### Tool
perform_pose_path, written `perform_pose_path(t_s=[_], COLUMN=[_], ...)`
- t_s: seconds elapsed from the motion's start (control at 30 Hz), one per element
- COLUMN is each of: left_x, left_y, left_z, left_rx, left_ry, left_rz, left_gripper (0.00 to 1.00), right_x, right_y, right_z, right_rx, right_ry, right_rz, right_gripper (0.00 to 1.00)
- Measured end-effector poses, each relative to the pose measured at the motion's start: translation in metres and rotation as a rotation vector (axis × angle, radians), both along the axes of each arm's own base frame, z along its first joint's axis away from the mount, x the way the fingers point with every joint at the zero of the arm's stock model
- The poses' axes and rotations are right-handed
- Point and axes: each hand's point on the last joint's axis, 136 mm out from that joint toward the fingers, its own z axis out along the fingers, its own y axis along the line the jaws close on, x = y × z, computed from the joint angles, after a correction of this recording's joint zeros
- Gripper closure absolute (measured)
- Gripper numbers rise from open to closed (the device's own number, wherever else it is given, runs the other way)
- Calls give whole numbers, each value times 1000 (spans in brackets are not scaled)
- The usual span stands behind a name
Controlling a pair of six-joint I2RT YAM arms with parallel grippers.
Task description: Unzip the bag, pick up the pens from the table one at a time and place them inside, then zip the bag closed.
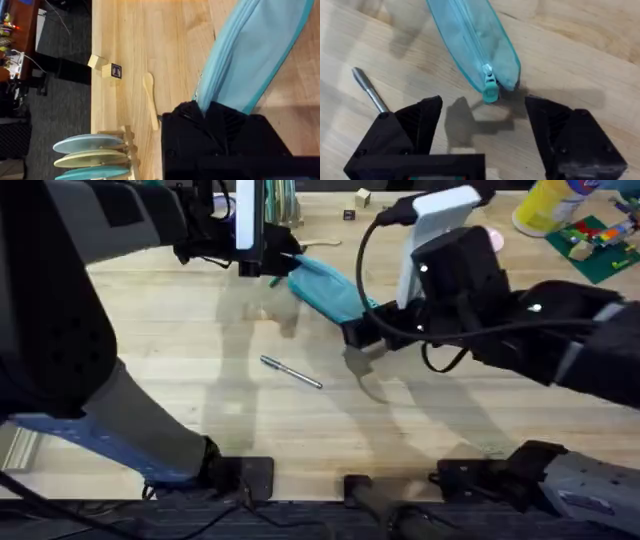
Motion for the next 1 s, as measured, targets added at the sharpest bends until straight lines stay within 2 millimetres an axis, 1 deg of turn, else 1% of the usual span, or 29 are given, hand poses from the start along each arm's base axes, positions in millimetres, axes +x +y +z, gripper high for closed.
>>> perform_pose_path(t_s=[0.13, 0.3, 0.4, 0.5, 0.63, 0.8, 0.97, 1.0], left_x=[0, 0, 0, 0, 0, 0, 0, 0], left_y=[0, 0, 0, 0, 0, 0, 0, 0], left_z=[0, 0, 0, 0, 0, 0, 0, 0], left_rx=[0, 0, 0, 0, 0, 0, 1, 2], left_ry=[0, 0, 0, 0, 0, 0, 0, 0], left_rz=[0, 0, 0, 0, 0, 0, 1, 1], left_gripper=[959, 959, 959, 959, 959, 959, 959, 959], right_x=[2, 4, 5, 6, 7, 9, 10, 10], right_y=[2, 3, 3, 4, 5, 7, 6, 6], right_z=[-4, -2, -2, -7, -13, -12, -12, -12], right_rx=[-1, 7, 7, 6, 3, 13, 12, 10], right_ry=[1, -10, -10, 0, 16, 10, 9, 7], right_rz=[0, 0, 0, -5, -15, -21, -26, -28], right_gripper=[11, 64, 77, 97, 180, 263, 427, 472])
